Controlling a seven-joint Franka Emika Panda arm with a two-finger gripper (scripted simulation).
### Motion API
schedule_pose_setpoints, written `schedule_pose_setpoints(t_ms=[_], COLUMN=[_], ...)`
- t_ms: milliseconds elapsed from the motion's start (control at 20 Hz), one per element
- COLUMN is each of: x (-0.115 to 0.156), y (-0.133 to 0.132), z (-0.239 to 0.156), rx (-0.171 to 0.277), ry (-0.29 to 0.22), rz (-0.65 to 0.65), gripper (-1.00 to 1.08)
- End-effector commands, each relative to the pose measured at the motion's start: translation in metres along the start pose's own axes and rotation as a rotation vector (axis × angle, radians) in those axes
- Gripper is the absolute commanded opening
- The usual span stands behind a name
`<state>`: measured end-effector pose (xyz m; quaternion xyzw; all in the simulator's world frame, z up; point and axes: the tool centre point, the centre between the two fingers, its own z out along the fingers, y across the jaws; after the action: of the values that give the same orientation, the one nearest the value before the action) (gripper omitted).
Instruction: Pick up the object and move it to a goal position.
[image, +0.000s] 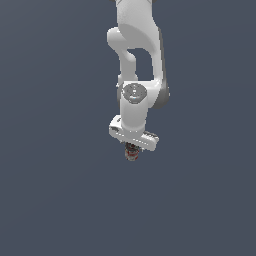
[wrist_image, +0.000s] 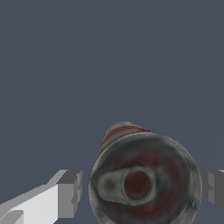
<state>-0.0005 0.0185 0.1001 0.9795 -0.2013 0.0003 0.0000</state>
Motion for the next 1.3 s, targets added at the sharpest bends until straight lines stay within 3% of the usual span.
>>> schedule_pose_setpoints(t_ms=[0, 300, 350, 1250], x=[-0.001, 0.0, 0.0, -0.004], y=[0.0, 0.0, 0.0, -0.001], z=[0.012, 0.023, 0.023, 0.005], rx=[0.0, 0.0, 0.0, 0.0], ry=[0.0, 0.0, 0.0, -0.001], rz=[0.001, 0.002, 0.002, 0.001], gripper=[1.0, 1.0, -1.0, -1.0])
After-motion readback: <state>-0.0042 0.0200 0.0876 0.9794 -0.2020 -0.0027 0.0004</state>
